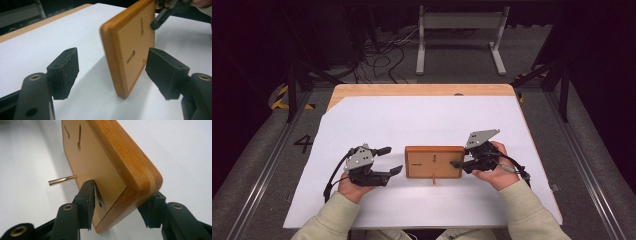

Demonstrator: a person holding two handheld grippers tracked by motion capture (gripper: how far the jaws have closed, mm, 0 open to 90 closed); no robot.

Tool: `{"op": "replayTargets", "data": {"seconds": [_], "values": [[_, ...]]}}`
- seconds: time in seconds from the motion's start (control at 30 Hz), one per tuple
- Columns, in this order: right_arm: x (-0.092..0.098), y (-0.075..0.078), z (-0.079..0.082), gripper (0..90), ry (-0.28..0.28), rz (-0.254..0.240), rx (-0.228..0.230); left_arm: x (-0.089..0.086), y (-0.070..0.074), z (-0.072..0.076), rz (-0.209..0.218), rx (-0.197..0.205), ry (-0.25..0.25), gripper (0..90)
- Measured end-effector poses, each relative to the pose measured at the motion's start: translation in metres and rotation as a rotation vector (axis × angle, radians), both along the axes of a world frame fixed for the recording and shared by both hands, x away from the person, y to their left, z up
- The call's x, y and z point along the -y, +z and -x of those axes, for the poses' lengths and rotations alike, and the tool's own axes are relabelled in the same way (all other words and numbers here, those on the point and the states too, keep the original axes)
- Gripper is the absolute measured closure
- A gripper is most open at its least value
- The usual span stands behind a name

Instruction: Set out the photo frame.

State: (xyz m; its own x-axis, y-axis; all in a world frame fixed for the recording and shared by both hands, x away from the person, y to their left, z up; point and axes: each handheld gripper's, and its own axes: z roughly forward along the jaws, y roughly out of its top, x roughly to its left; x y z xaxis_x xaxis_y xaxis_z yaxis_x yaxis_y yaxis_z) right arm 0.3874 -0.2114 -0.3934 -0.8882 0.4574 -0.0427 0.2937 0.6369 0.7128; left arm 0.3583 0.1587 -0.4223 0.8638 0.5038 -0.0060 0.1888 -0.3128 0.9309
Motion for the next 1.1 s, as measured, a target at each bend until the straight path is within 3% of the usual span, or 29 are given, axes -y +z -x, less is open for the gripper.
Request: {"op": "replayTargets", "data": {"seconds": [0.17, 0.3, 0.57, 0.73, 0.83, 1.1], "values": [[0.001, 0.002, 0.01, 56.0, 0.024, 0.023, 0.029, -0.004, -0.001, -0.004, 0.011, -0.019, 0.02, 26.6], [0.0, 0.004, 0.019, 59.4, 0.044, 0.044, 0.037, -0.011, -0.003, -0.009, 0.036, -0.056, 0.054, 25.2], [-0.002, 0.008, 0.033, 62.3, 0.067, 0.099, 0.06, -0.014, -0.004, -0.013, 0.035, -0.074, 0.075, 21.9], [-0.003, 0.009, 0.041, 61.2, 0.086, 0.111, 0.057, -0.014, -0.005, -0.014, 0.025, -0.076, 0.08, 21.5], [-0.003, 0.007, 0.046, 58.6, 0.107, 0.122, 0.05, -0.011, -0.006, -0.013, -0.003, -0.06, 0.08, 21.5], [-0.002, 0.005, 0.052, 55.7, 0.103, 0.128, 0.044, -0.013, -0.005, -0.014, -0.001, -0.056, 0.091, 21.5]]}}
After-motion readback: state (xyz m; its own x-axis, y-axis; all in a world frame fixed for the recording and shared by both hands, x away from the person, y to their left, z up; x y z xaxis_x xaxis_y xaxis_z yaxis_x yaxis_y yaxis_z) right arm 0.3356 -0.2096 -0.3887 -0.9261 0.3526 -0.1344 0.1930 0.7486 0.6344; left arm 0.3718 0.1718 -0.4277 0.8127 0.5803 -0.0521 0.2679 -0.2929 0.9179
